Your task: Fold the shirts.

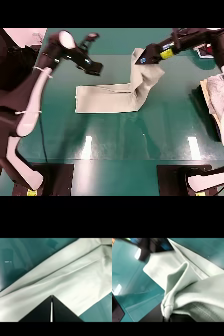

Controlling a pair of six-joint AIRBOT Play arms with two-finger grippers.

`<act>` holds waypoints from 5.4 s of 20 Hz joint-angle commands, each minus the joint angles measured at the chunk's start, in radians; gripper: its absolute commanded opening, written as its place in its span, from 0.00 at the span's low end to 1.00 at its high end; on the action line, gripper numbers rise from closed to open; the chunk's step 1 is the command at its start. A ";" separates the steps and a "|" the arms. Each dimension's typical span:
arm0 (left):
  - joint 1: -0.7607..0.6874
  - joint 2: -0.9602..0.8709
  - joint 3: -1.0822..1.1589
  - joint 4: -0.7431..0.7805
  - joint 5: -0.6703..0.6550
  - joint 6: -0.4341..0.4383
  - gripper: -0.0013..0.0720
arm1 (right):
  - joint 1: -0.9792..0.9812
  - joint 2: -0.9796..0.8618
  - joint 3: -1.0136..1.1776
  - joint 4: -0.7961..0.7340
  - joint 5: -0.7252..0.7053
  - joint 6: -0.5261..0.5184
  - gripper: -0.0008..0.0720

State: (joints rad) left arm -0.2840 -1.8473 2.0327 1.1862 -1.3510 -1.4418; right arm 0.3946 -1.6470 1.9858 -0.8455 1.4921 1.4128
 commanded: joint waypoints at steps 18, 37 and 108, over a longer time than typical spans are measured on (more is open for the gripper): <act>0.248 0.283 -0.027 0.039 -0.159 0.029 0.05 | 0.211 -0.134 -0.178 -0.004 -0.227 -0.195 0.71; 0.248 0.281 -0.077 0.002 -0.130 0.029 0.05 | 0.013 -0.190 -0.628 0.254 -0.427 -0.082 0.96; -0.104 0.281 -0.077 -0.166 -0.035 0.051 0.05 | -0.949 0.637 -0.799 -0.098 -0.177 -0.082 0.73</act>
State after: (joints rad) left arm -0.3874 -1.5665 1.9560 1.0348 -1.3426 -1.3830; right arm -0.7162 -1.0103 1.1881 -1.0473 1.3312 1.3293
